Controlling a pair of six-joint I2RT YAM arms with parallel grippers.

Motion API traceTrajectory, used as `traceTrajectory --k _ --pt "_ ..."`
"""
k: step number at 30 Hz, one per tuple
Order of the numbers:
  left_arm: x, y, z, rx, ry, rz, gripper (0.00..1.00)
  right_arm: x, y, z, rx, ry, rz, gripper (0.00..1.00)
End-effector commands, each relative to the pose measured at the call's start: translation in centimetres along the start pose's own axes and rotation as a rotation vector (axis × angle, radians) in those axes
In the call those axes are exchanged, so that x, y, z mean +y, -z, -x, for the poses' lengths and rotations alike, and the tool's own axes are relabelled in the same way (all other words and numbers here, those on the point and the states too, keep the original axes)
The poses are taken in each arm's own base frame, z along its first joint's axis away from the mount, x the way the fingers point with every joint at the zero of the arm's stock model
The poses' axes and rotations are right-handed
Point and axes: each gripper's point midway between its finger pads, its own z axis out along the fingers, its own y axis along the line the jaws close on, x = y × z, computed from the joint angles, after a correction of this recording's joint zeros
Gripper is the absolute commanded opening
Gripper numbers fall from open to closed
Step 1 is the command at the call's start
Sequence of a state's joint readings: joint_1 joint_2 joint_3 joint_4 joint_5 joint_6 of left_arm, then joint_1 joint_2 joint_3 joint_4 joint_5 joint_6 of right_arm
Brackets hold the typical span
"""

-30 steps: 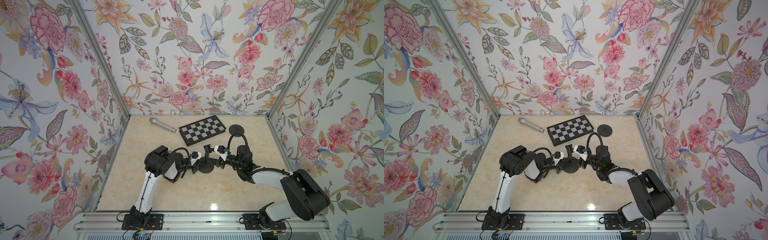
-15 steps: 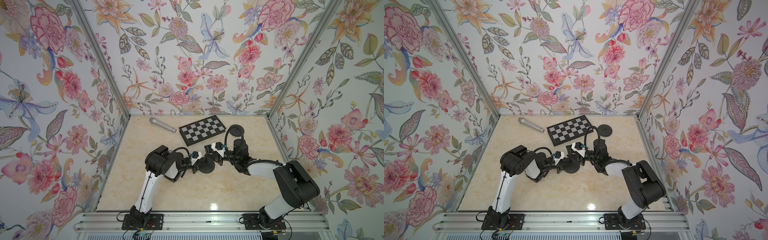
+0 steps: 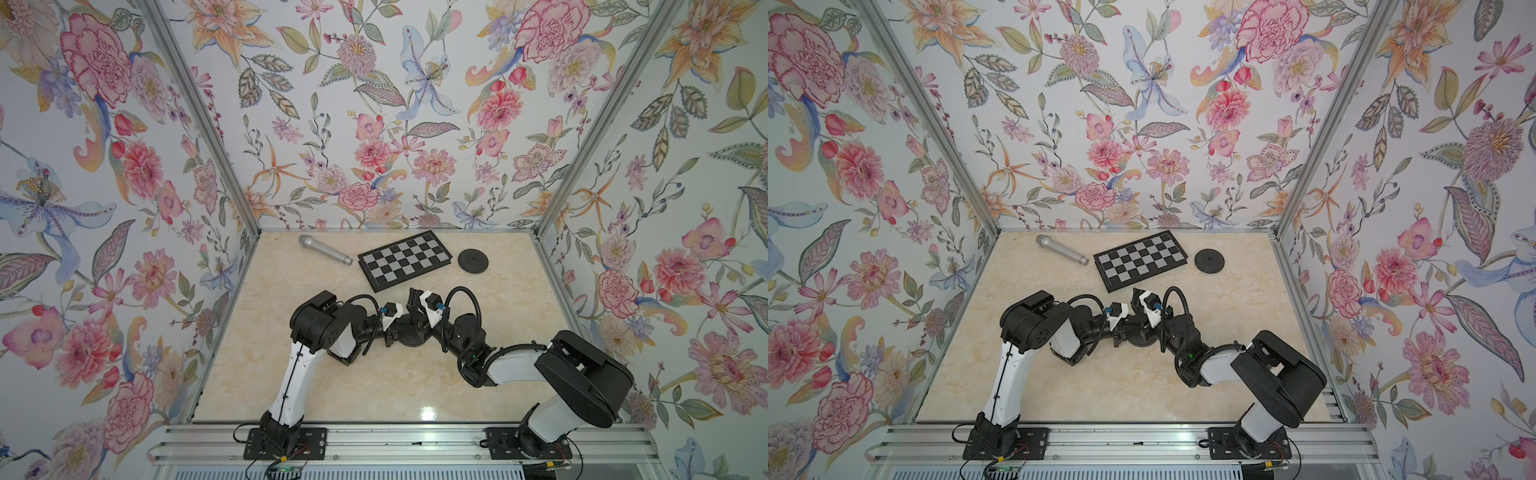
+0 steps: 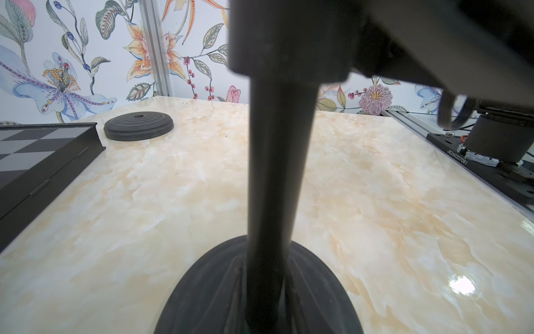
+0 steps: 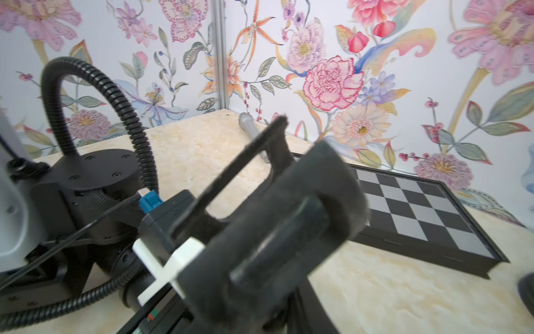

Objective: Assemble a microphone stand
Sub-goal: Screw the microphone stand pole into the microphone stand base.

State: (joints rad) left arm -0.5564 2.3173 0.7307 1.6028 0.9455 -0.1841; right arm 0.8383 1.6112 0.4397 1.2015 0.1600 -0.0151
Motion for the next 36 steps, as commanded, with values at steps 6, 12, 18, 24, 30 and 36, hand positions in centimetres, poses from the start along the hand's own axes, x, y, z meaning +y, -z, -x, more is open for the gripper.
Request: traceTrajectory --k 6,12,18,24,30,36 --pt "-0.8 0.8 1.1 -0.096 -0.079 0.017 0.24 1.4 0.8 -3.2 0.070 -0.030 0.067 0.29" --pt "-1.1 0.8 1.3 -0.097 -0.099 0.004 0.24 1.7 2.1 -2.0 0.102 -0.015 0.477 0.50" --pt "-1.5 0.6 1.3 -0.100 -0.108 -0.022 0.24 1.5 3.6 -1.5 0.081 0.092 0.691 0.56" --pt "-2.0 0.5 1.2 -0.098 -0.110 -0.053 0.24 0.3 2.8 -0.6 0.053 0.113 0.815 0.58" --pt "-2.1 0.5 1.1 -0.097 -0.111 -0.056 0.25 -0.1 0.9 -0.4 0.066 0.114 0.854 0.50" --pt "-2.0 0.6 1.1 -0.095 -0.110 -0.047 0.25 -1.3 -0.3 -1.0 0.089 0.084 0.732 0.11"
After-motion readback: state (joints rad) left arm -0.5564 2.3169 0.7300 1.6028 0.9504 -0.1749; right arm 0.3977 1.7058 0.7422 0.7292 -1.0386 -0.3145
